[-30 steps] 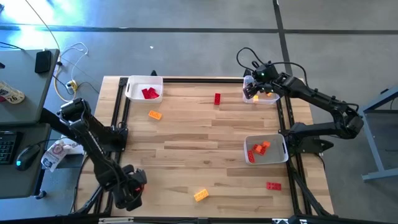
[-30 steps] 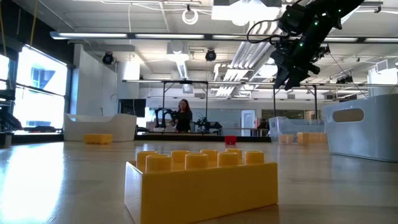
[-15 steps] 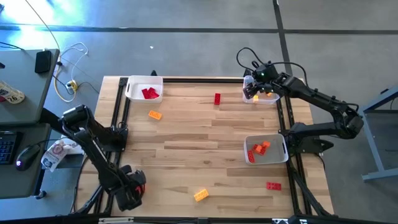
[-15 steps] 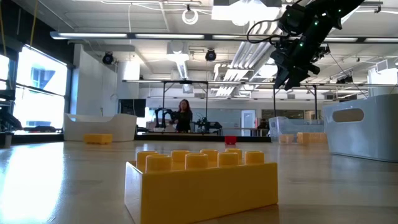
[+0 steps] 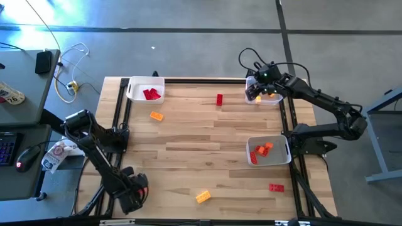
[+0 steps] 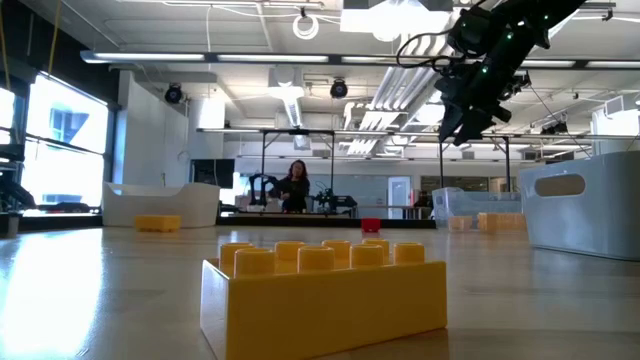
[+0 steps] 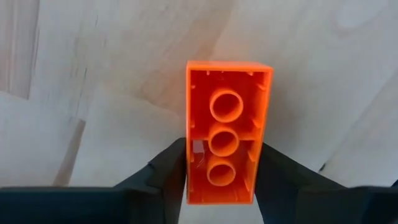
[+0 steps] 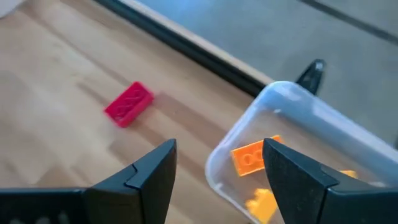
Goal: Sort & place blocks by color
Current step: Put the orange game piece into the gray bin
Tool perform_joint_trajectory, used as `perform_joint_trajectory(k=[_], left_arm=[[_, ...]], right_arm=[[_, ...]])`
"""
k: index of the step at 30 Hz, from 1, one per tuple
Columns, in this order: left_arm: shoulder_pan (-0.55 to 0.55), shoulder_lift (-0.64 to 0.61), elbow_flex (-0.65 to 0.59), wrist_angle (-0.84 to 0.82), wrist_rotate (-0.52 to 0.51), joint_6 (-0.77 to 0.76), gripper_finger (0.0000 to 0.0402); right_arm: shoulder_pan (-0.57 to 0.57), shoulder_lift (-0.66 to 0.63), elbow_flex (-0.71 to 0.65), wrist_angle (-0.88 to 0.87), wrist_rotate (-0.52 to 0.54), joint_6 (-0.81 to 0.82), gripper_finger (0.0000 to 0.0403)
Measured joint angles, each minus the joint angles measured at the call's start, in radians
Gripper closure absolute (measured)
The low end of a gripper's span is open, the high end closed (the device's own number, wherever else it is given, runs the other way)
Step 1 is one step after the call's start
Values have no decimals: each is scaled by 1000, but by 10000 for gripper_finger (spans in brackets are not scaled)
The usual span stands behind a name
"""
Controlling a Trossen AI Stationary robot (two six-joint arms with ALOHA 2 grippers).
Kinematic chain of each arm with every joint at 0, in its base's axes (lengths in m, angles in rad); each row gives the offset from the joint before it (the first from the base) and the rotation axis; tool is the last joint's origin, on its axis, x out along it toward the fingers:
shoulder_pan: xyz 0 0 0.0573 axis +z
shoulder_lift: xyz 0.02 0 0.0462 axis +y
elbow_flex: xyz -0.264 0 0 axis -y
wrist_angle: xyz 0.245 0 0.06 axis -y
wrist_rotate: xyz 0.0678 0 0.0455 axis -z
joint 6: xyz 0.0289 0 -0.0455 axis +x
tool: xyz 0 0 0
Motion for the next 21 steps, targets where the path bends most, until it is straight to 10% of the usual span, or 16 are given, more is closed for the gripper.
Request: perform_joint_trajectory(k=[21], left_arm=[[387,-169,-3,-10,-203,687,295]], right_arm=[[302,0,0,52,-168,-3,179]])
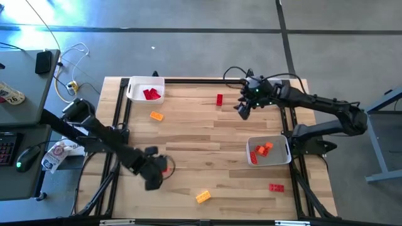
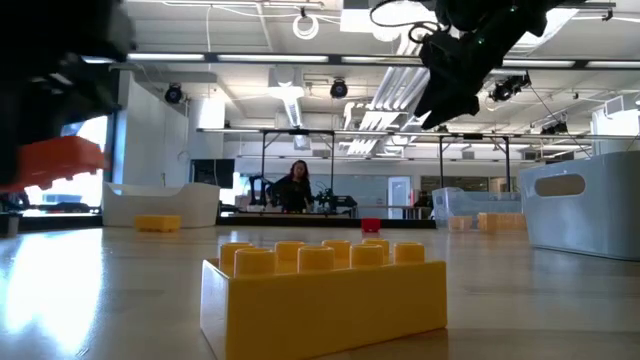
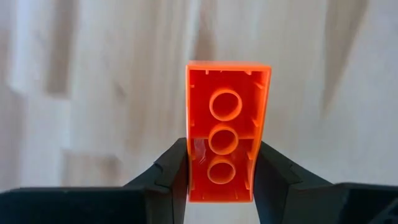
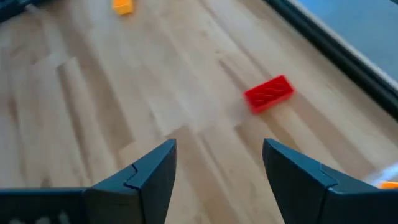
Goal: Sort & place blocks by color
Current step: Put the orange game piece into the gray bin
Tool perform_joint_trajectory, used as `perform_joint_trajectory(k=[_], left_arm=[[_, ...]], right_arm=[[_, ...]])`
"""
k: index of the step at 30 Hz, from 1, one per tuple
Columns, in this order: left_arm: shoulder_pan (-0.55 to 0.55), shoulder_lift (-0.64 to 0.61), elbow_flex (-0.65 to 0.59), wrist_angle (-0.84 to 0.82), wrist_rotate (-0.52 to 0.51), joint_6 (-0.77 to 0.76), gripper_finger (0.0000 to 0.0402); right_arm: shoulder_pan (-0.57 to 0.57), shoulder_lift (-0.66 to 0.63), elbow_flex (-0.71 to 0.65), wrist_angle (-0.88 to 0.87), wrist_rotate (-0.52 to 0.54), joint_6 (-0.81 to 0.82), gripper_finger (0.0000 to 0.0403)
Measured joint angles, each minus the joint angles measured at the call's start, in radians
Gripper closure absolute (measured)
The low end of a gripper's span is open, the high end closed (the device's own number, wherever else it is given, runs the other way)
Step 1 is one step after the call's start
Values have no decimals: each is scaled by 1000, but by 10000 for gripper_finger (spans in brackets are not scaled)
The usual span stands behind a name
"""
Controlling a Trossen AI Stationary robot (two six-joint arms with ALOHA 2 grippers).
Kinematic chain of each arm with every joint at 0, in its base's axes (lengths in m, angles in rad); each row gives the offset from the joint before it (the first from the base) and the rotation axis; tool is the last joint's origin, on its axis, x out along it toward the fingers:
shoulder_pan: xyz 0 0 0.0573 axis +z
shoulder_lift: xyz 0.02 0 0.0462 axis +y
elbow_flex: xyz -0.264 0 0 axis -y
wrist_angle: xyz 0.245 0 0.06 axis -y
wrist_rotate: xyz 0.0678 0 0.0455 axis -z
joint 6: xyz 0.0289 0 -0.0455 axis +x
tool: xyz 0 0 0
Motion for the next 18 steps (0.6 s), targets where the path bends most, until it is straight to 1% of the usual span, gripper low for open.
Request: perform_joint_trajectory(k=[4,10,14,18], left_arm=[[130,-33,0,70,14,169,293],[290,-55,1,247,77,404,293],[381,-56,1,370,159,523,292],[462,-56,1,461,268,590,292]], right_arm=[[57,0,0,-1,-1,-5,179],[124,0,0,9,-45,-91,179],[173,0,0,56,-48,-140,179],[224,0,0,129,-55,-204,179]])
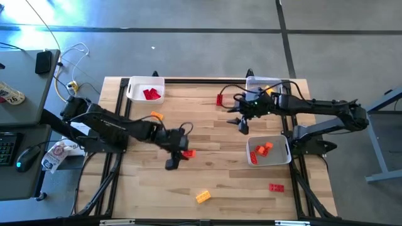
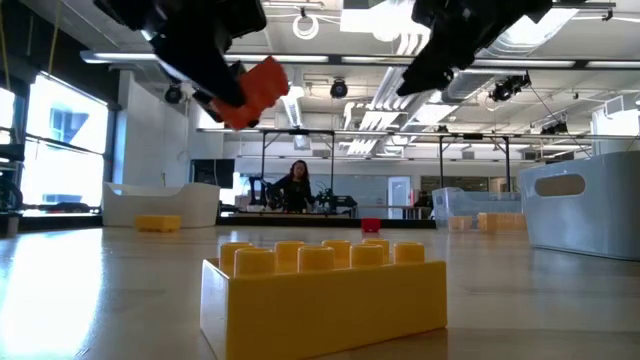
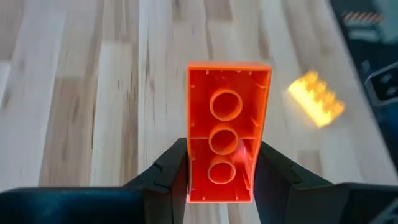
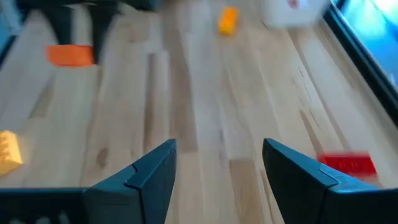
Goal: Sort & place blocks by color
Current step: Put the orange game piece into the gray bin
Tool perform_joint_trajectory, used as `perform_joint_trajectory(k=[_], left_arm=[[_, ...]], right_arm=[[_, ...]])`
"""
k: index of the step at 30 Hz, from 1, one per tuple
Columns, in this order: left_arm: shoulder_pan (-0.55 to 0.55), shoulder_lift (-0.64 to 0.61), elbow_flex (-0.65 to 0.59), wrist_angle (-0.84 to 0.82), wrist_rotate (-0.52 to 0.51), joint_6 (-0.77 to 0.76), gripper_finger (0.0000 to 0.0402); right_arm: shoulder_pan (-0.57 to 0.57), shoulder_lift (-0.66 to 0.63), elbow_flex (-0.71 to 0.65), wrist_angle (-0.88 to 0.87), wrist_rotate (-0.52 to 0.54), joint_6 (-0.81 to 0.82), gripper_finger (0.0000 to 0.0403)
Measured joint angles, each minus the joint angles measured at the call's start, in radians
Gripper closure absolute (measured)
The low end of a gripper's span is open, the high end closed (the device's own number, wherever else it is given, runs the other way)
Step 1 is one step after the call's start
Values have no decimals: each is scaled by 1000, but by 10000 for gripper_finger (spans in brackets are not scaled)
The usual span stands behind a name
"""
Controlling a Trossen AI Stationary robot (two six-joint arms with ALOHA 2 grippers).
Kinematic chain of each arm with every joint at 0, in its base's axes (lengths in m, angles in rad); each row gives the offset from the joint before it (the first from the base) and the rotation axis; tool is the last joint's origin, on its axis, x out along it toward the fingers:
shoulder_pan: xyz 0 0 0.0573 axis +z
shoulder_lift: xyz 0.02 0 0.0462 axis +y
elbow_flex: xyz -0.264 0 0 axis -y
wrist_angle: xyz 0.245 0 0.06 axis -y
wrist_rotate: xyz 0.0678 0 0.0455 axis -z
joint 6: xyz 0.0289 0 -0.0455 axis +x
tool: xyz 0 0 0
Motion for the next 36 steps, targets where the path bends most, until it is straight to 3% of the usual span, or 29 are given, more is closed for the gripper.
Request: perform_joint_trajectory(k=[13,22,30,36], left_arm=[[187,0,0,257,296,48,290],[289,8,29,345,546,63,289],[323,15,65,341,651,49,289],[329,29,94,344,680,36,289]], right_arm=[[114,48,1,255,-57,-164,179],[165,138,1,454,-208,-276,179],[193,175,1,585,-216,-329,179],[194,214,1,695,-287,-312,179]])
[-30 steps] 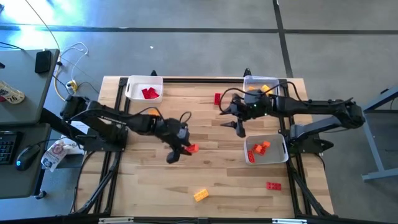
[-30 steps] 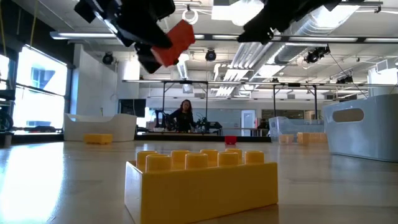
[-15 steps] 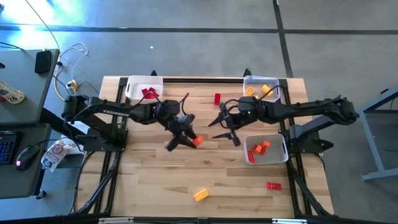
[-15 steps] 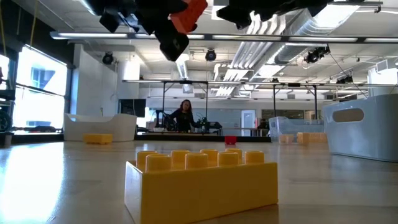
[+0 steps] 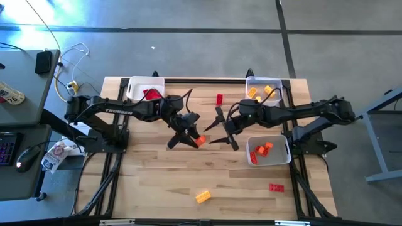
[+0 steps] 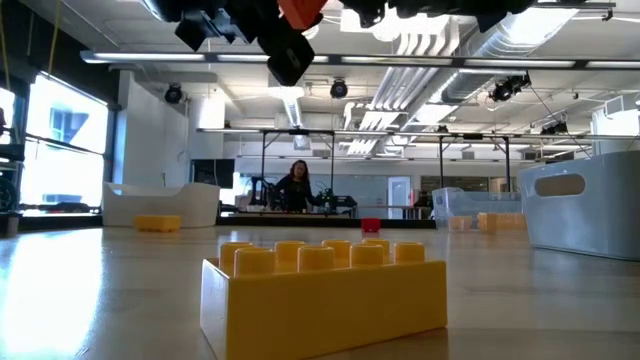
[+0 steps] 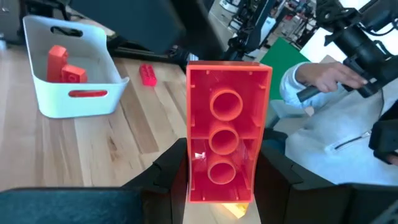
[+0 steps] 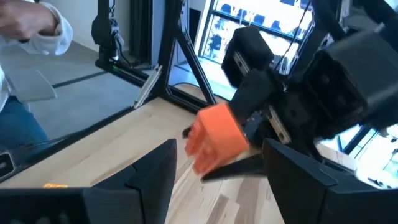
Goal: Sort & place blocks by color
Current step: Put the orange game piece into the gray bin
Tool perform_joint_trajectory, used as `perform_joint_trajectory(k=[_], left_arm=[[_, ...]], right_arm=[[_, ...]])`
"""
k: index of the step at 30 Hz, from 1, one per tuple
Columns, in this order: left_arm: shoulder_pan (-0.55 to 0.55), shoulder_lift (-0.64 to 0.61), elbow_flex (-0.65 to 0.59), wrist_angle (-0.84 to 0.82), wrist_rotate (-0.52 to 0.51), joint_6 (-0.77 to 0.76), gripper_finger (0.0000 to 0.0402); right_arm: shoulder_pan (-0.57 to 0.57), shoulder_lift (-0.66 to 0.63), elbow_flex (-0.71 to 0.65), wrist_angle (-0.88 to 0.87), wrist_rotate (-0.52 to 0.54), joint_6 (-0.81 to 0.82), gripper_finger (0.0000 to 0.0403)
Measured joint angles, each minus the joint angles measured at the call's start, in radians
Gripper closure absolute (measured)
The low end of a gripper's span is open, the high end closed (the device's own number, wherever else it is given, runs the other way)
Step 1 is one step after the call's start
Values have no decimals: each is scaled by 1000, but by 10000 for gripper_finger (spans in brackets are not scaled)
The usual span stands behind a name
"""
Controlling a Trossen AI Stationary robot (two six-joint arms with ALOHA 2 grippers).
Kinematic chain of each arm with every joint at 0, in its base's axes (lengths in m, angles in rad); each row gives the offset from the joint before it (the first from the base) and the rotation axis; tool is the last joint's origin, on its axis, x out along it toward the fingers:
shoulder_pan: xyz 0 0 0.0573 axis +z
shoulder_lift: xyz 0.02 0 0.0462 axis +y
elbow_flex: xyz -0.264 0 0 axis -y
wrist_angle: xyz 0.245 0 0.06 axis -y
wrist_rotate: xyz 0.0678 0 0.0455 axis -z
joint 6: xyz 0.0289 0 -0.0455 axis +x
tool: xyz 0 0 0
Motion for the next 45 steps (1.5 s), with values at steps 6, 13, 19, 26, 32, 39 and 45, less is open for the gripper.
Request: perform_joint_trajectory(k=[6,13,19,26,32,39,45], left_arm=[[0,41,29,-1,40,-28,289],[1,80,60,-5,74,-37,289],[4,88,98,7,78,-62,289],[19,88,125,19,85,-113,289],[24,87,125,27,86,-113,289],[24,87,125,50,83,-113,286],[23,87,124,65,82,-113,264]], right_arm=[[0,34,0,56,-12,1,179],[5,35,0,43,-49,37,179],[4,35,0,29,-61,39,179],[5,35,0,79,-99,39,188],[5,35,0,92,-85,36,225],[5,35,0,130,-95,40,272],[6,32,0,114,-117,35,326]])
